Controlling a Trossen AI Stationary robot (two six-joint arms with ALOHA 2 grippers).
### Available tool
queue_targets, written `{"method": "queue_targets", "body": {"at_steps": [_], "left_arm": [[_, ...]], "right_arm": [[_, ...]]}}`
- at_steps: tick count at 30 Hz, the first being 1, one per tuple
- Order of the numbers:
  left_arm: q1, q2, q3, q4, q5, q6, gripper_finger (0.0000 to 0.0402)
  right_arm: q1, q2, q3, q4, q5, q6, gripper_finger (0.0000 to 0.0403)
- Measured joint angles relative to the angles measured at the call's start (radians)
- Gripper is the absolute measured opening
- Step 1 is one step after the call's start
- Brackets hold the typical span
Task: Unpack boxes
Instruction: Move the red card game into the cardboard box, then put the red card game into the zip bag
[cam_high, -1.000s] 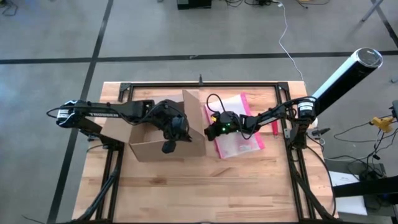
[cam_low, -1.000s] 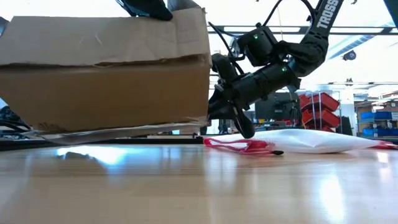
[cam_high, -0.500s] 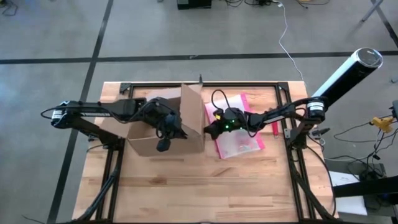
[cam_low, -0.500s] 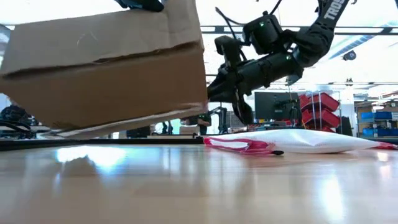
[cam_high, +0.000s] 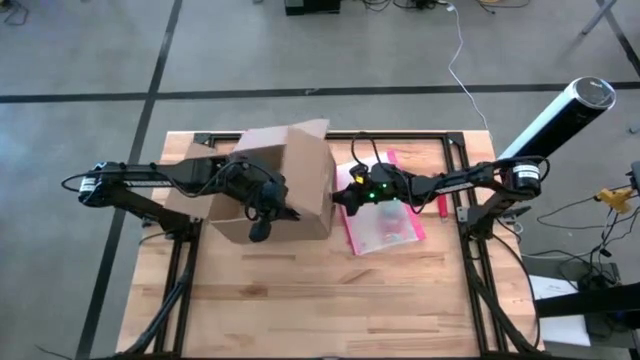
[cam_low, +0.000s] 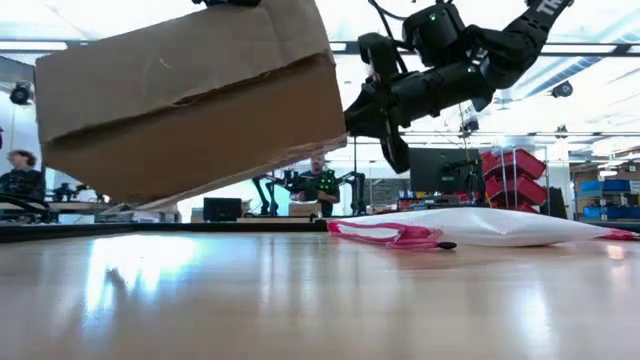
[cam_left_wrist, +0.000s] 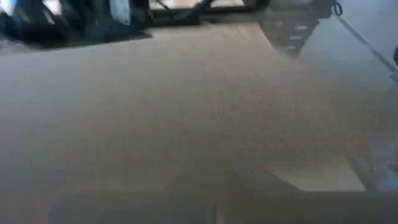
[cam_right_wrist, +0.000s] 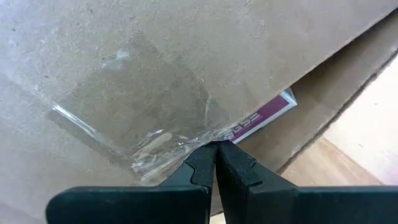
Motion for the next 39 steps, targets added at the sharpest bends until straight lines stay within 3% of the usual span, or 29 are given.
{"method": "queue_targets", "body": {"at_steps": [6, 24, 31, 35, 39], "left_arm": [[0.001, -0.004, -0.01, -0.053, -0.016, -0.007, 0.0], [0.008, 0.042, -0.065, -0.073, -0.044, -0.022, 0.0], [0.007, 0.076, -0.125, -0.061, 0.018, -0.03, 0.0002], [0.008, 0.094, -0.128, -0.053, 0.04, -0.025, 0.0029], [0.007, 0.104, -0.128, -0.001, 0.059, -0.024, 0.0091]], "right_arm": [[-0.002, -0.069, 0.0, -0.05, 0.008, -0.014, 0.0], [-0.013, -0.253, 0.007, -0.461, -0.037, -0.125, 0.0], [-0.015, -0.36, 0.004, -0.597, 0.042, -0.154, 0.0], [-0.016, -0.375, 0.007, -0.597, 0.069, -0.162, 0.0], [-0.027, -0.375, 0.024, -0.585, 0.077, -0.179, 0.0]]}}
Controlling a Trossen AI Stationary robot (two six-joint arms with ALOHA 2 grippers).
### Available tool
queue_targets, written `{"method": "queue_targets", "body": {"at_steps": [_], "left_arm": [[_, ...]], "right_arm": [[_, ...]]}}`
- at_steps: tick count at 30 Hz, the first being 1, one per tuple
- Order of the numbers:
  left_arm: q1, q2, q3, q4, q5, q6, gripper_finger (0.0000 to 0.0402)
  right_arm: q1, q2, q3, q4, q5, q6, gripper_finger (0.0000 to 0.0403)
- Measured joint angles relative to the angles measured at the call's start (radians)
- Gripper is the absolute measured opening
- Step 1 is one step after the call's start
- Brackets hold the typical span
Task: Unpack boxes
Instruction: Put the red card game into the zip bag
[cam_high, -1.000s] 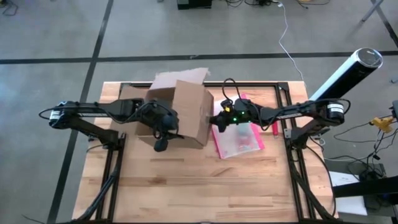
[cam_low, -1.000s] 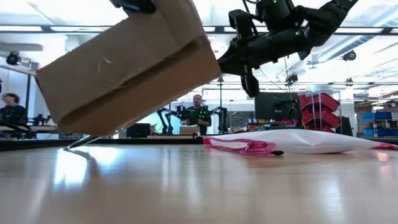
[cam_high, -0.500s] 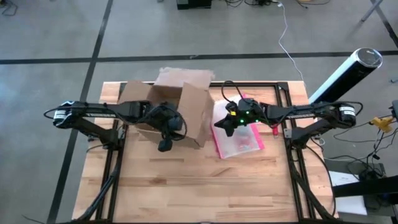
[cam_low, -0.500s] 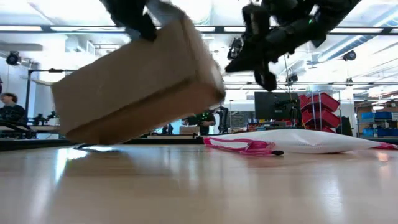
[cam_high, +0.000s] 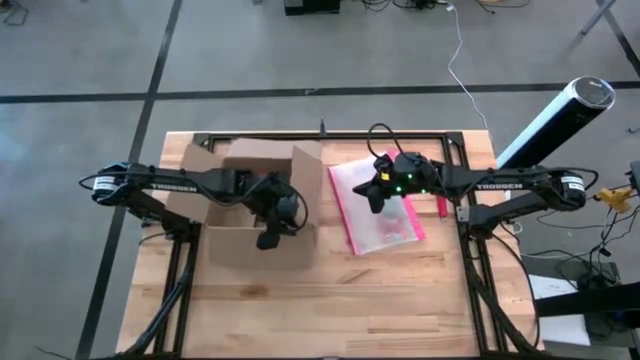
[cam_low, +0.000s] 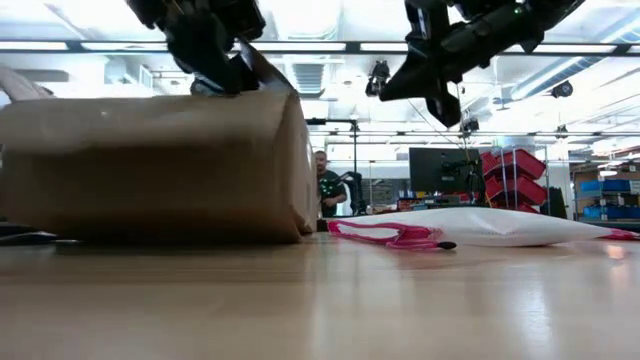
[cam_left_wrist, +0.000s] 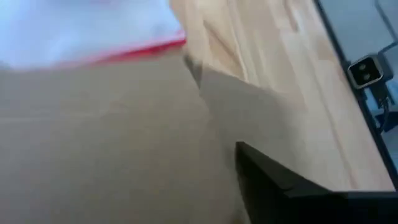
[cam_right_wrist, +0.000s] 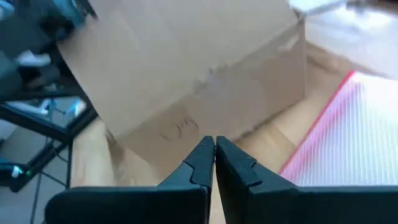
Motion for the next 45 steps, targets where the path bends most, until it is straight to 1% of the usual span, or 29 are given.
{"method": "queue_targets", "body": {"at_steps": [3, 8, 10, 12, 15, 20, 23, 27, 34, 37, 40, 45], "left_arm": [[0.0, 0.0, 0.003, 0.018, 0.0, -0.004, 0.0152], [0.001, -0.001, 0.011, 0.013, -0.027, -0.018, 0.025], [0.003, -0.001, 0.021, -0.016, -0.033, -0.02, 0.0277], [0.007, -0.001, 0.035, -0.051, -0.042, -0.019, 0.0291], [0.013, -0.005, 0.068, -0.128, -0.071, 0.006, 0.0294], [0.014, -0.013, 0.135, -0.321, -0.157, 0.105, 0.0275], [0.023, -0.021, 0.136, -0.406, -0.191, 0.151, 0.0273], [0.058, -0.031, 0.098, -0.453, -0.197, 0.189, 0.0273], [0.158, -0.059, 0.022, -0.412, -0.197, 0.25, 0.0273], [0.212, -0.059, -0.012, -0.327, -0.196, 0.292, 0.0272], [0.255, -0.05, -0.034, -0.231, -0.18, 0.323, 0.0272], [0.283, -0.019, -0.035, -0.105, -0.147, 0.382, 0.0272]], "right_arm": [[-0.013, 0.0, 0.001, 0.015, 0.007, -0.015, 0.0], [-0.035, 0.002, 0.002, 0.024, 0.01, -0.015, 0.0], [-0.04, 0.003, 0.002, 0.023, 0.01, -0.015, 0.0], [-0.046, 0.003, 0.002, 0.027, 0.01, -0.016, 0.0], [-0.051, 0.003, 0.002, 0.041, 0.026, -0.02, 0.0], [-0.07, 0.003, 0.002, 0.047, 0.046, -0.023, 0.0], [-0.081, 0.003, 0.002, 0.067, 0.054, -0.023, 0.0], [-0.085, 0.003, 0.002, 0.105, 0.075, -0.024, 0.0], [-0.085, 0.004, 0.001, 0.113, 0.106, 0.001, 0.0], [-0.085, 0.004, 0.001, 0.125, 0.107, 0.04, 0.0], [-0.085, 0.004, 0.0, 0.176, 0.112, 0.082, 0.0], [-0.085, 0.004, 0.0, 0.288, 0.131, 0.122, 0.0]]}}
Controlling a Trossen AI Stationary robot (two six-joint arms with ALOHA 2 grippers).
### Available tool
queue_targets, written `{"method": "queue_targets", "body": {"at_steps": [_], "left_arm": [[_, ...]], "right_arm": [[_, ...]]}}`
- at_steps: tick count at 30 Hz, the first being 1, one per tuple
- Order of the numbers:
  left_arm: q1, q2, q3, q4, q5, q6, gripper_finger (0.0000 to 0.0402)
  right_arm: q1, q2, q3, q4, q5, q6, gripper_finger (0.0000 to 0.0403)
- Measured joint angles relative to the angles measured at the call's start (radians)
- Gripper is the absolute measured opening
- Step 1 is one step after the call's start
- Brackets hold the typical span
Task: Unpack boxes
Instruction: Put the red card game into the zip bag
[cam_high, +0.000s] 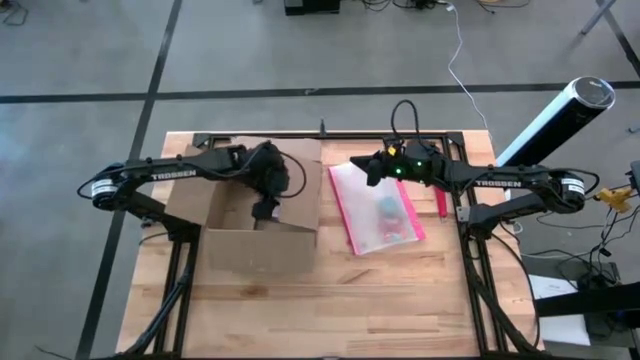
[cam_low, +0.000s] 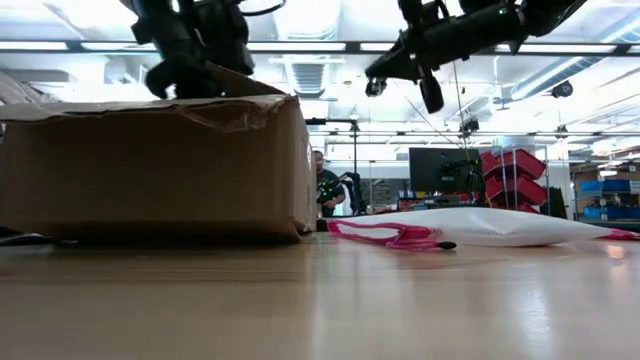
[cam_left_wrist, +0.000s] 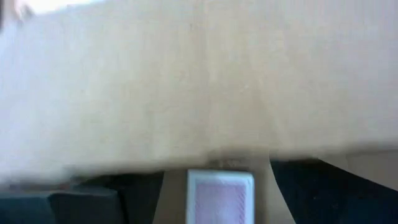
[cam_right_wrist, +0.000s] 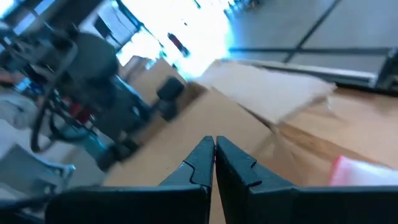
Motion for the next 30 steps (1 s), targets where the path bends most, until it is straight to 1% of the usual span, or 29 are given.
{"method": "queue_targets", "body": {"at_steps": [5, 9, 13, 15, 17, 20, 23, 25, 30], "left_arm": [[0.0, 0.044, 0.02, 0.159, 0.065, 0.035, 0.0272], [0.0, 0.114, 0.072, 0.259, 0.112, 0.036, 0.0272], [0.0, 0.195, 0.175, 0.234, 0.125, 0.055, 0.0272], [0.005, 0.214, 0.228, 0.188, 0.126, 0.084, 0.0272], [0.015, 0.219, 0.279, 0.14, 0.126, 0.111, 0.0272], [0.041, 0.203, 0.34, 0.069, 0.126, 0.129, 0.0272], [0.079, 0.161, 0.377, 0.009, 0.126, 0.129, 0.0272], [0.108, 0.123, 0.39, -0.027, 0.126, 0.128, 0.0272], [0.159, 0.015, 0.376, -0.111, 0.141, 0.1, 0.0272]], "right_arm": [[0.0, 0.0, 0.0, 0.05, 0.008, 0.005, 0.0], [0.0, 0.0, 0.0, 0.05, 0.027, 0.006, 0.0], [0.0, 0.0, 0.0, 0.104, 0.035, 0.004, 0.0], [0.0, 0.0, 0.0, 0.152, 0.034, -0.003, 0.0], [0.0, 0.001, 0.022, 0.151, 0.032, -0.03, 0.0], [0.002, 0.019, 0.091, 0.124, 0.005, -0.09, 0.0], [0.006, 0.07, 0.196, 0.061, -0.03, -0.17, 0.0], [0.009, 0.122, 0.284, -0.01, -0.065, -0.225, 0.0], [0.025, 0.307, 0.539, -0.185, -0.154, -0.337, 0.0]]}}
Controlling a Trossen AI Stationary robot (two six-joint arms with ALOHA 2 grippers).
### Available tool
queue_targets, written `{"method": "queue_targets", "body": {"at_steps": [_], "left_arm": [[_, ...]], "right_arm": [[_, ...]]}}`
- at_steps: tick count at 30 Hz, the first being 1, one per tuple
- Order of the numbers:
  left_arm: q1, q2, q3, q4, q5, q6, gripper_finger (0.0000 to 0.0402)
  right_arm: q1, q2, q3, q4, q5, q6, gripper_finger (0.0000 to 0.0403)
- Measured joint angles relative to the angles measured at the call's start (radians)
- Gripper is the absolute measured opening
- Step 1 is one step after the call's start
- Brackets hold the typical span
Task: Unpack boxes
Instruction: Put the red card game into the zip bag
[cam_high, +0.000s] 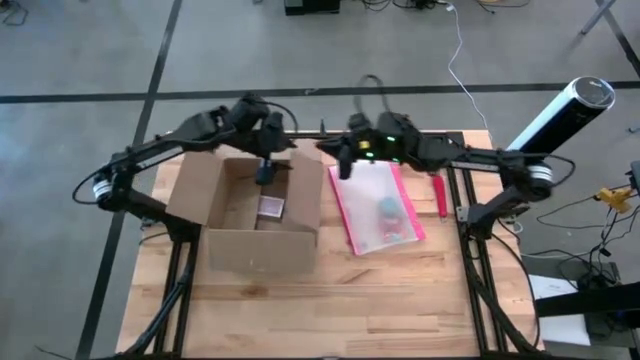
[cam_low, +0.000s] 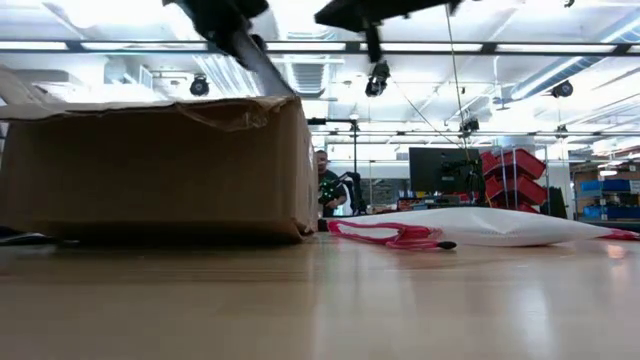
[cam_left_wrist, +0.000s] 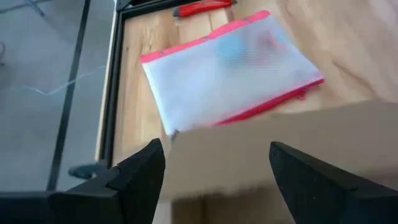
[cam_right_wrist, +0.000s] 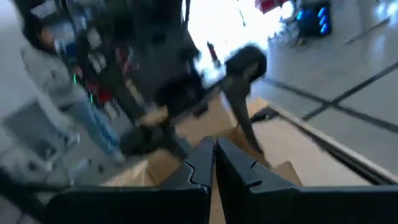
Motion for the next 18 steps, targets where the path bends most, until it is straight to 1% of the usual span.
{"method": "queue_targets", "body": {"at_steps": [5, 9, 12, 14, 18], "left_arm": [[0.017, -0.104, -0.034, -0.071, -0.001, -0.048, 0.0272], [0.026, -0.197, -0.113, -0.082, -0.072, -0.084, 0.0272], [0.037, -0.258, -0.196, -0.086, -0.098, -0.095, 0.0272], [0.042, -0.289, -0.258, -0.099, -0.1, -0.098, 0.0272], [0.042, -0.302, -0.377, -0.087, -0.095, -0.111, 0.0272]], "right_arm": [[0.013, 0.172, 0.228, -0.109, -0.088, -0.085, 0.0], [0.014, 0.28, 0.377, -0.271, -0.132, -0.14, 0.0], [0.014, 0.344, 0.454, -0.397, -0.138, -0.178, 0.0], [0.013, 0.37, 0.494, -0.444, -0.138, -0.192, 0.0], [0.013, 0.395, 0.544, -0.473, -0.14, -0.213, 0.0]]}}
